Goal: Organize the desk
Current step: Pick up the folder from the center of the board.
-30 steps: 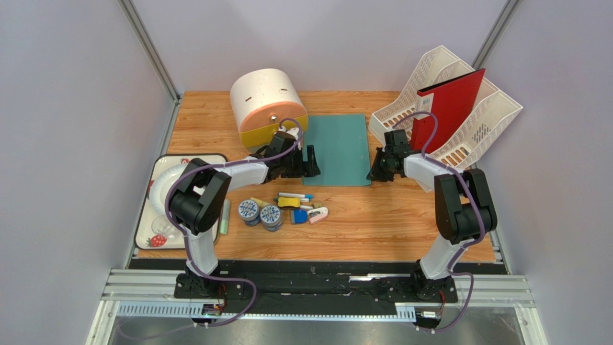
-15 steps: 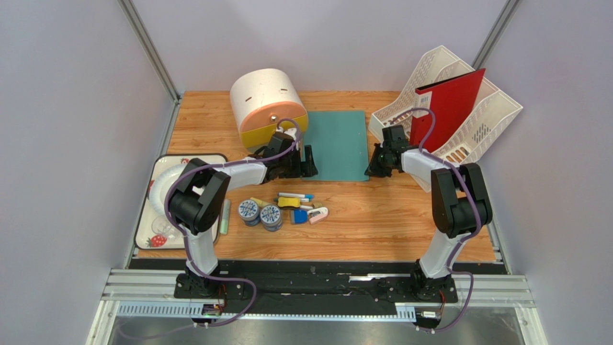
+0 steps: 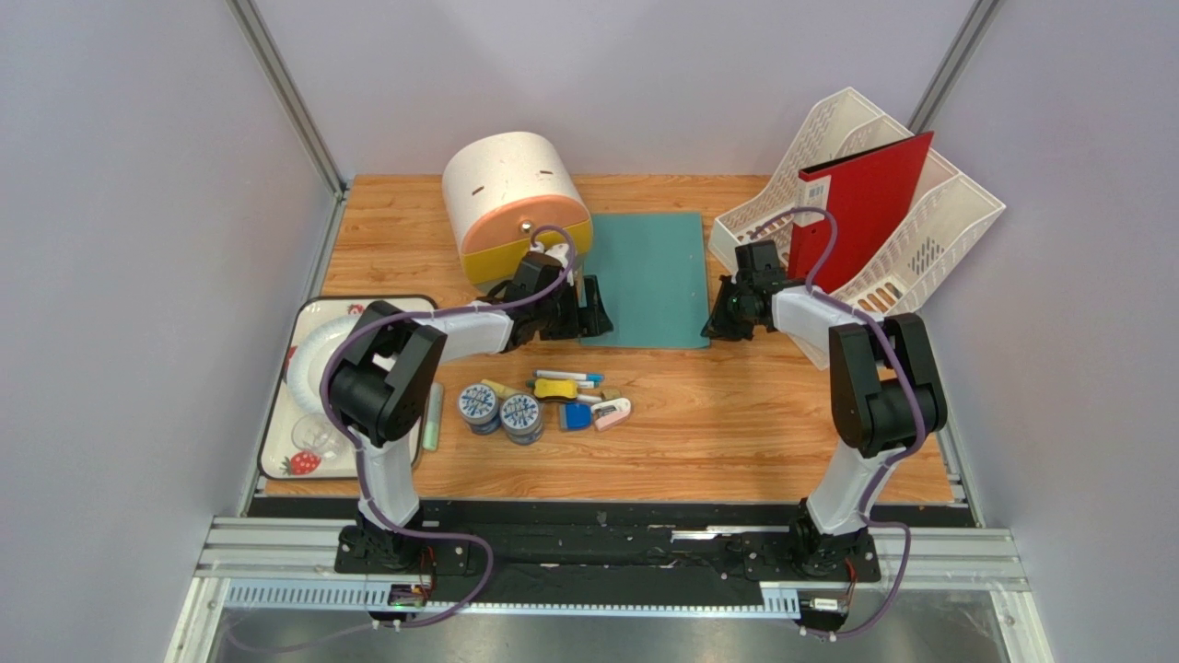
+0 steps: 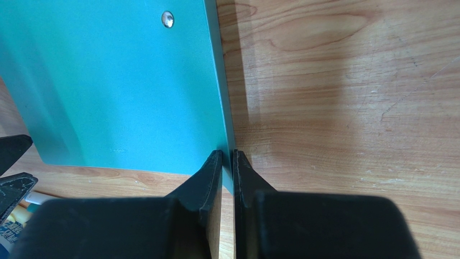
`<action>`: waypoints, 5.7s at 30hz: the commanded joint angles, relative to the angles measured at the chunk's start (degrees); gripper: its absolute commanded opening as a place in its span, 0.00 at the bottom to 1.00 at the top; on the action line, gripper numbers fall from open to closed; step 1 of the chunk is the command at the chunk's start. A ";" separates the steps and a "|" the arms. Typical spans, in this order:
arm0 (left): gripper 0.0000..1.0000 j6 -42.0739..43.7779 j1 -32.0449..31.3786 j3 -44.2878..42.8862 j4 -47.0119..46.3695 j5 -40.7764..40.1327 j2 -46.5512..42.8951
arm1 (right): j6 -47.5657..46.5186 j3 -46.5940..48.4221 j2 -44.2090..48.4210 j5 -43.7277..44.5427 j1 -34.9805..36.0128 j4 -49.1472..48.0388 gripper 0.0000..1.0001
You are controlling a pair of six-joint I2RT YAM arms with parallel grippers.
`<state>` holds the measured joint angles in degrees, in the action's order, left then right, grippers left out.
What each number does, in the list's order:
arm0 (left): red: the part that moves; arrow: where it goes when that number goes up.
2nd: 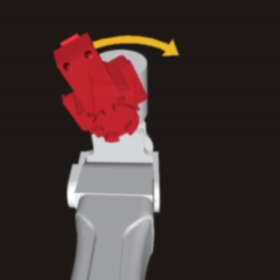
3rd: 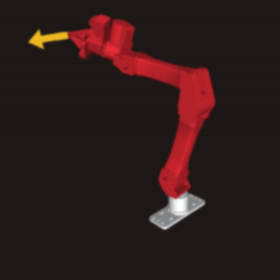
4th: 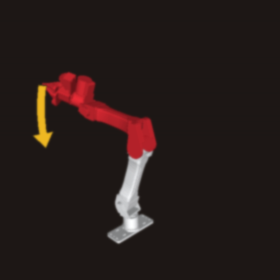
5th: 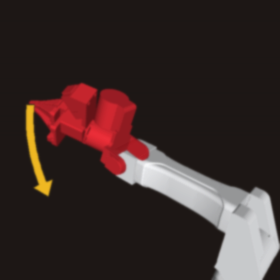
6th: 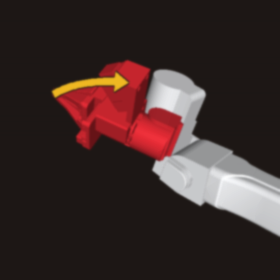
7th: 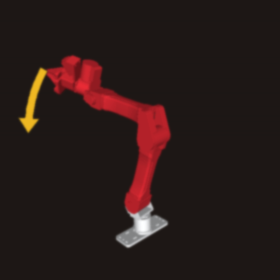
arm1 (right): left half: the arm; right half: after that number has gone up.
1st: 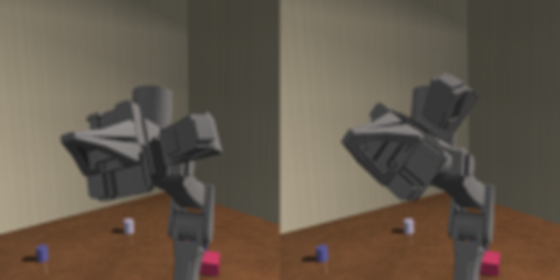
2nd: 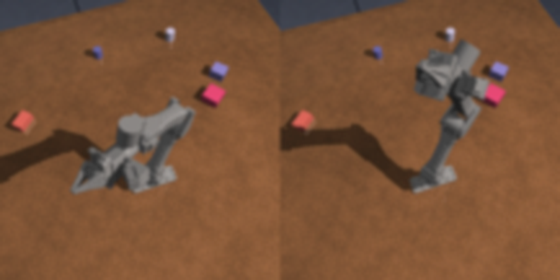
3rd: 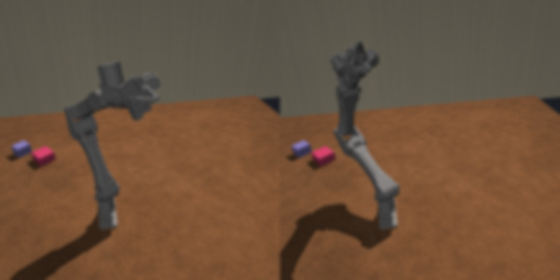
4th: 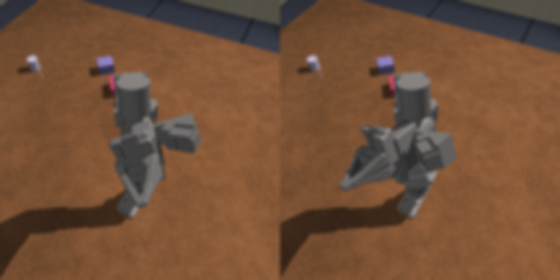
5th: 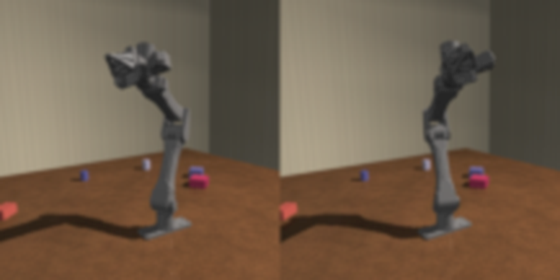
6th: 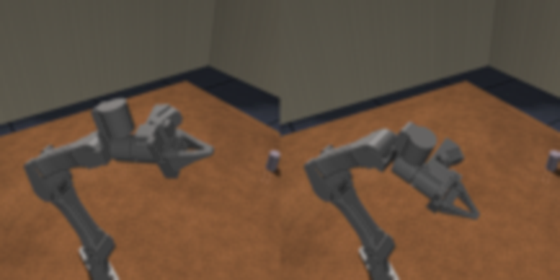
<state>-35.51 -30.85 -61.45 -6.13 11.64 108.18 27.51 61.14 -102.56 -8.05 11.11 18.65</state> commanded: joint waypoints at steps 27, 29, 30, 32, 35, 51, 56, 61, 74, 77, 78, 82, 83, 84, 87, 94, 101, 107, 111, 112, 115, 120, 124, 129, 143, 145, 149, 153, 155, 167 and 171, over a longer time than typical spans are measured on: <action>0.87 -0.44 -0.17 4.15 0.07 -1.36 -4.03 | -1.58 -7.09 2.72 4.28 -0.74 6.04 0.00; 0.88 -0.53 -0.17 4.06 -0.20 -1.27 -3.24 | -1.67 -7.09 2.72 4.27 -0.74 6.22 0.00; 0.87 -0.53 -0.17 3.97 -0.55 -1.09 -2.89 | -1.67 -7.27 2.81 4.27 -0.74 6.22 0.00; 0.87 -0.79 -0.17 3.71 -0.90 -0.22 -1.93 | -1.75 -7.35 2.98 4.27 -0.74 6.13 0.00; 0.87 -1.40 -0.17 3.27 -1.78 1.28 -0.17 | -1.76 -7.36 2.98 4.27 -0.74 6.22 0.00; 0.70 -3.43 -0.26 3.09 -3.53 3.21 2.21 | -2.37 -7.62 3.16 3.84 -0.74 5.96 0.00; 0.50 -4.13 -0.26 3.44 -5.64 4.80 2.56 | -2.46 -7.71 3.25 3.75 -0.74 5.87 0.00; 0.40 -5.10 -0.26 3.88 -7.75 6.20 2.47 | -2.63 -7.71 3.25 3.57 -0.74 5.69 0.00; 0.08 -5.10 -0.26 4.32 -9.16 7.43 1.51 | -2.72 -8.06 3.33 3.13 -0.74 5.52 0.00; 0.01 -5.19 -0.35 4.32 -9.95 8.22 1.07 | -2.55 -8.23 3.51 2.87 -0.74 5.17 0.00; 0.00 -5.10 -0.35 4.23 -10.04 8.57 0.72 | -2.46 -8.23 3.51 2.61 -0.74 5.08 0.00; 0.00 -4.92 -0.53 4.15 -10.30 9.10 -0.60 | -2.28 -8.59 3.69 2.52 -0.83 4.46 0.00; 0.00 -4.84 -0.61 4.15 -10.48 9.19 -0.95 | -2.28 -8.59 3.69 2.52 -0.83 4.46 0.00; 0.00 -4.84 -0.61 4.06 -10.57 9.63 -1.48 | -2.37 -8.50 3.69 2.52 -0.74 4.55 0.00; 0.00 -4.92 -0.88 3.88 -10.66 9.81 -2.71 | -2.37 -8.59 3.60 2.43 -0.83 4.46 0.00; 0.00 -4.92 -1.32 3.53 -10.83 10.69 -3.94 | -2.28 -9.11 3.95 1.99 -0.74 4.02 0.00; 0.00 -4.75 -1.58 3.00 -10.48 11.30 -4.65 | -2.20 -9.55 4.30 1.11 -0.83 3.41 0.06; 0.12 -5.36 -1.67 2.48 -10.92 11.83 -2.01 | -2.11 -9.99 4.30 0.41 -0.74 2.79 0.07; 0.13 -6.94 -1.93 2.48 -13.81 13.23 0.18 | -2.11 -10.25 4.21 0.06 -0.74 2.44 0.08; 0.13 -7.21 -1.93 2.56 -14.08 13.32 0.36 | -2.02 -10.26 4.21 -0.03 -0.83 2.53 0.08; 0.15 -7.47 -2.19 2.56 -14.61 13.23 0.98 | -2.02 -10.34 4.04 -0.21 -0.74 2.35 0.08; 0.25 -8.00 -2.37 2.56 -15.40 13.32 1.59 | -2.02 -10.43 3.95 -0.47 -0.74 2.18 0.08; 0.26 -8.35 -2.37 2.56 -16.10 13.67 1.86 | -2.02 -10.61 3.86 -0.65 -0.74 1.91 0.08; 0.20 -9.58 -2.55 2.91 -19.17 15.08 2.47 | -2.11 -10.78 3.69 -1.09 -0.74 1.73 0.08; 0.06 -12.04 -2.99 3.44 -25.51 18.33 2.82 | -2.55 -10.52 2.63 -1.79 -0.74 1.82 0.07; 0.03 -12.48 -2.99 3.44 -26.56 18.68 3.09 | -2.81 -10.52 2.55 -1.96 -0.74 1.82 0.06; 0.00 -12.66 -3.07 3.44 -26.92 18.95 3.53 | -3.07 -10.52 2.55 -2.05 -0.66 1.82 0.06; 0.00 -12.66 -3.07 3.18 -26.39 18.95 4.32 | -2.99 -10.52 2.46 -2.14 -0.66 1.82 0.06; 0.04 -12.57 -3.07 3.00 -25.95 18.60 4.49 | -2.99 -10.52 2.54 -2.32 -0.66 1.74 0.06; 0.36 -12.31 -3.07 2.04 -23.23 17.81 5.99 | -3.16 -10.52 2.37 -3.02 -0.66 1.47 0.06; 0.37 -11.69 -3.07 1.60 -21.82 17.19 6.16 | -3.16 -10.52 2.28 -3.20 -0.66 1.47 0.06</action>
<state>-48.07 -32.23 -57.82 -29.28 27.18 113.51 24.60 53.28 -96.75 -8.60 8.88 14.72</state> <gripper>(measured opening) 0.368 0.097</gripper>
